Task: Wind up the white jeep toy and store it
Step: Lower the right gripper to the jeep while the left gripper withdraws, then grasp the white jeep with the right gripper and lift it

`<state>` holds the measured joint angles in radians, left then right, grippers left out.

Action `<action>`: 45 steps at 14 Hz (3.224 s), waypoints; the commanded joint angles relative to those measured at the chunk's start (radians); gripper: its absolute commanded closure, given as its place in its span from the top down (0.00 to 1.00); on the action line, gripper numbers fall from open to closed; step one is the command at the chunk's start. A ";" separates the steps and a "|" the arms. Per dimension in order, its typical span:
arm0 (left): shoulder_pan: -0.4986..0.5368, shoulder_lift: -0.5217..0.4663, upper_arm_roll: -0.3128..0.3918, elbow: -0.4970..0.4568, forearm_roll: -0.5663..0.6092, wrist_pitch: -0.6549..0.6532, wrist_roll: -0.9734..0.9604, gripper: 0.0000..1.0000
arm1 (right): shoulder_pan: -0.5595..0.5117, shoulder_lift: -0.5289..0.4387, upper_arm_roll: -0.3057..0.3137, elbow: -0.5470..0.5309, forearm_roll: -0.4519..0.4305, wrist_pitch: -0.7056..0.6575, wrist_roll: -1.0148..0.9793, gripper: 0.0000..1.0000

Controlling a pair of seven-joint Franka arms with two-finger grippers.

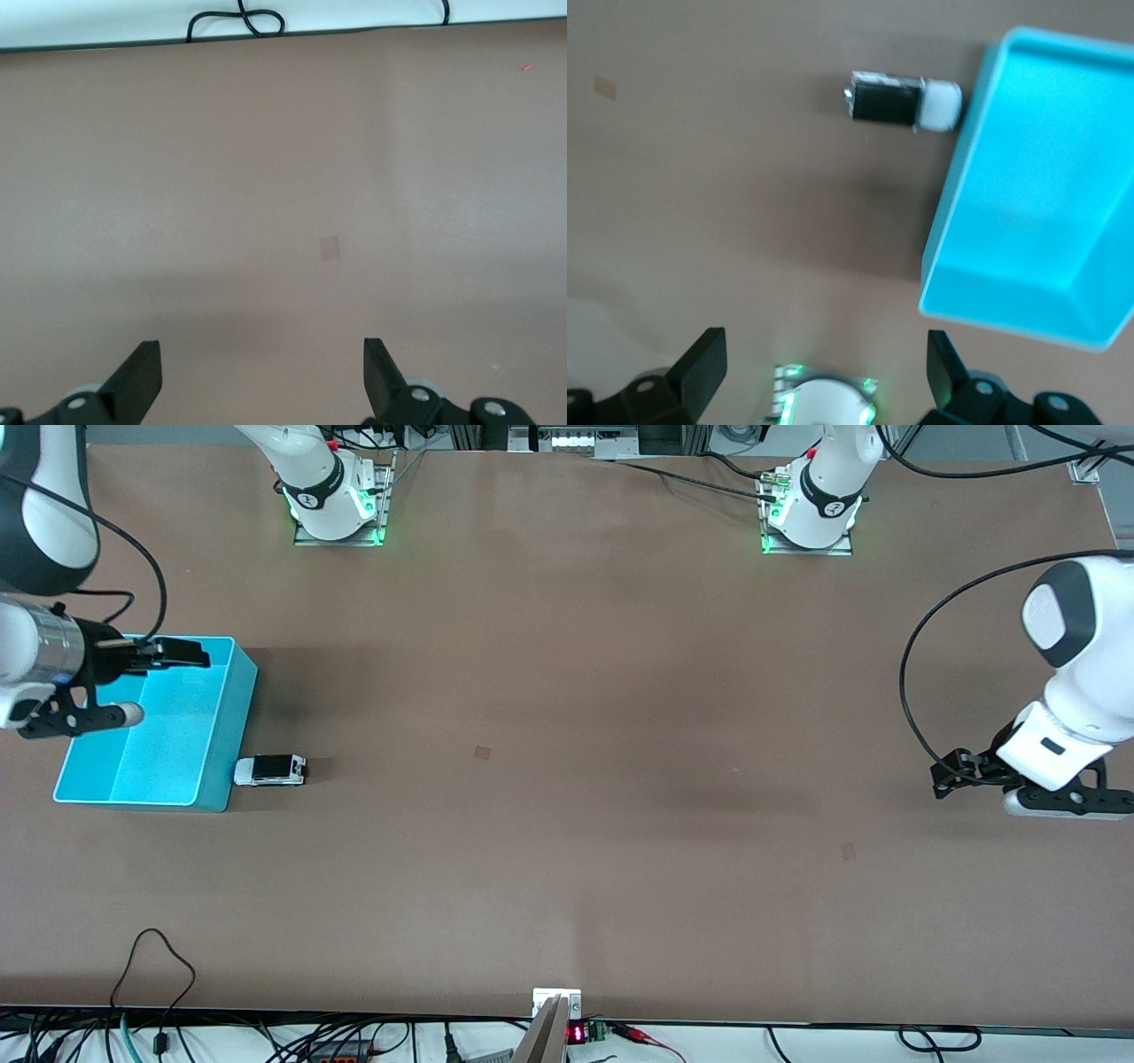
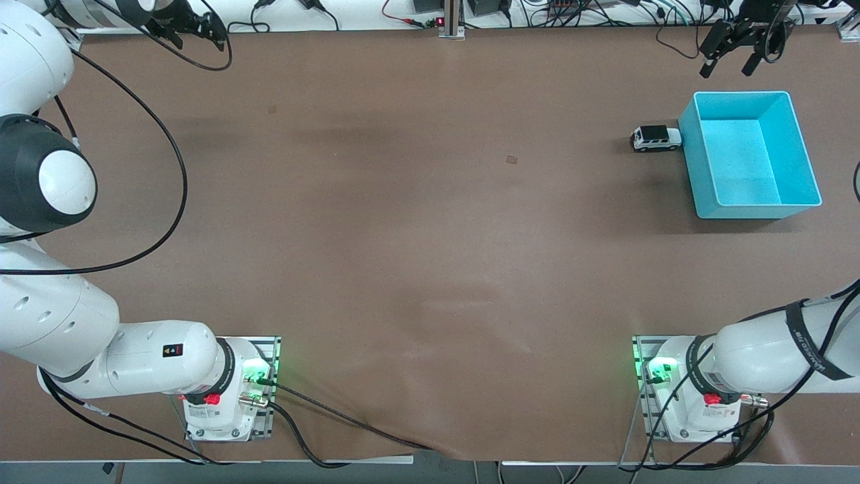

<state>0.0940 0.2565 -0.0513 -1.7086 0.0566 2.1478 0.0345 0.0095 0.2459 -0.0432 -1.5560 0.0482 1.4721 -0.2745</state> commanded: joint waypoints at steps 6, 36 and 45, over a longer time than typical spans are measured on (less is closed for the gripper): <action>-0.010 0.000 0.016 0.249 -0.064 -0.326 -0.042 1.00 | 0.023 0.056 0.000 -0.097 -0.007 0.213 -0.466 1.00; -0.011 -0.151 -0.018 0.175 -0.060 -0.483 -0.099 1.00 | -0.132 0.157 0.152 -0.602 -0.182 1.231 -1.376 1.00; -0.005 -0.151 -0.016 0.175 -0.060 -0.493 -0.097 1.00 | -0.132 0.217 0.152 -0.592 -0.179 1.283 -1.367 1.00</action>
<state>0.0797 0.1259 -0.0648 -1.5210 0.0153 1.6645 -0.0603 -0.1032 0.4498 0.0930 -2.1584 -0.1225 2.7418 -1.6308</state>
